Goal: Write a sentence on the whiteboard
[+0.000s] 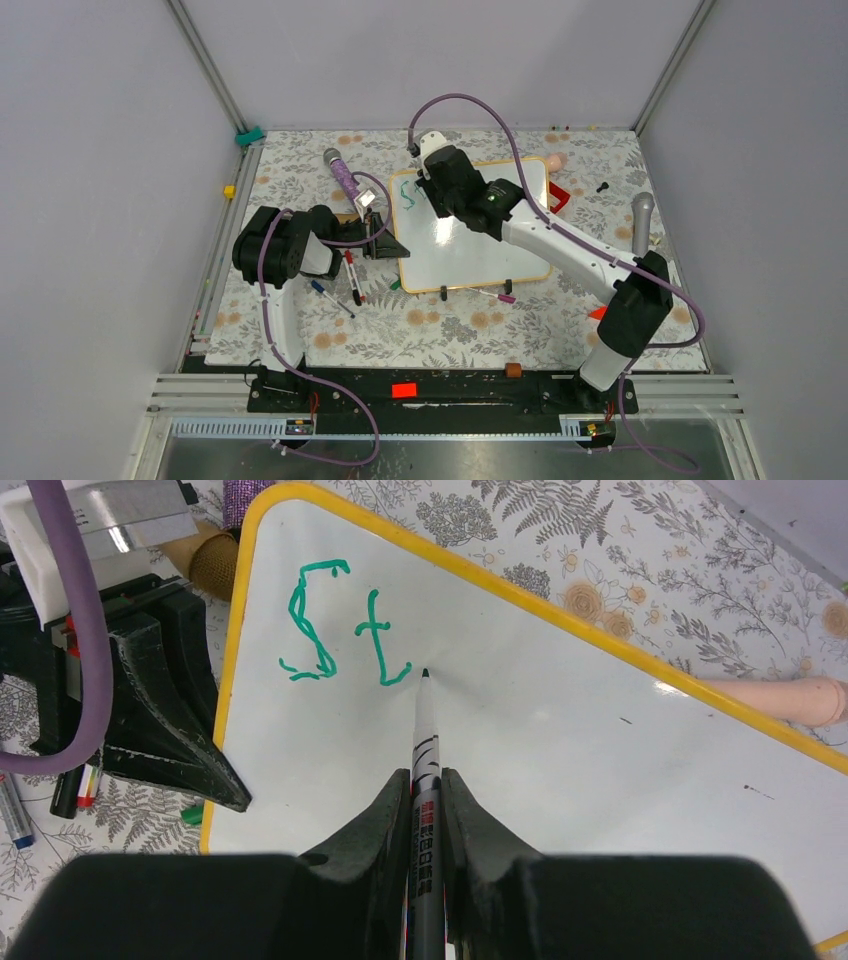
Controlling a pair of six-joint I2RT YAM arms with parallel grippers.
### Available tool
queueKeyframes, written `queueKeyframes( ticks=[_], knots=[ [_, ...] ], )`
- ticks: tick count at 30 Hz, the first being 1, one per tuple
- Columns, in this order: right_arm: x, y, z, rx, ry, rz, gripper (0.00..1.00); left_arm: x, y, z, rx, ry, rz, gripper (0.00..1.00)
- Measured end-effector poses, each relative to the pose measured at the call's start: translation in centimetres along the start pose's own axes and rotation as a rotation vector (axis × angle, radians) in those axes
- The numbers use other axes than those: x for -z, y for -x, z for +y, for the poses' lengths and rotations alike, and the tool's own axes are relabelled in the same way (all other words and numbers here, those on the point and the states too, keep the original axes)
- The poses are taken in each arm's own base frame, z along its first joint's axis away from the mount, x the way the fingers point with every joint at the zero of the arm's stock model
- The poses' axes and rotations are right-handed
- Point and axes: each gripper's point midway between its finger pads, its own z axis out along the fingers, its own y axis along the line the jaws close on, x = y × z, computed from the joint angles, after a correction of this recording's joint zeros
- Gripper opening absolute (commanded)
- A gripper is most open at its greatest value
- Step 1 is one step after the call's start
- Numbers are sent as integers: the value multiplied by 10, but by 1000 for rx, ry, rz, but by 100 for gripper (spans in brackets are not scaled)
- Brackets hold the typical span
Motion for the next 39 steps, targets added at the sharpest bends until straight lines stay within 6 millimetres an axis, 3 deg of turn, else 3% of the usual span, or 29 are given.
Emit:
queueKeyframes(
  ticks=[28, 39],
  knots=[
    [-8, 4, -1, -7, 3, 7, 0, 0, 0, 1, 9, 5, -3, 0],
    [-5, -13, 7, -37, 42, 40, 0, 0, 0, 1, 9, 4, -3, 0]
  ],
)
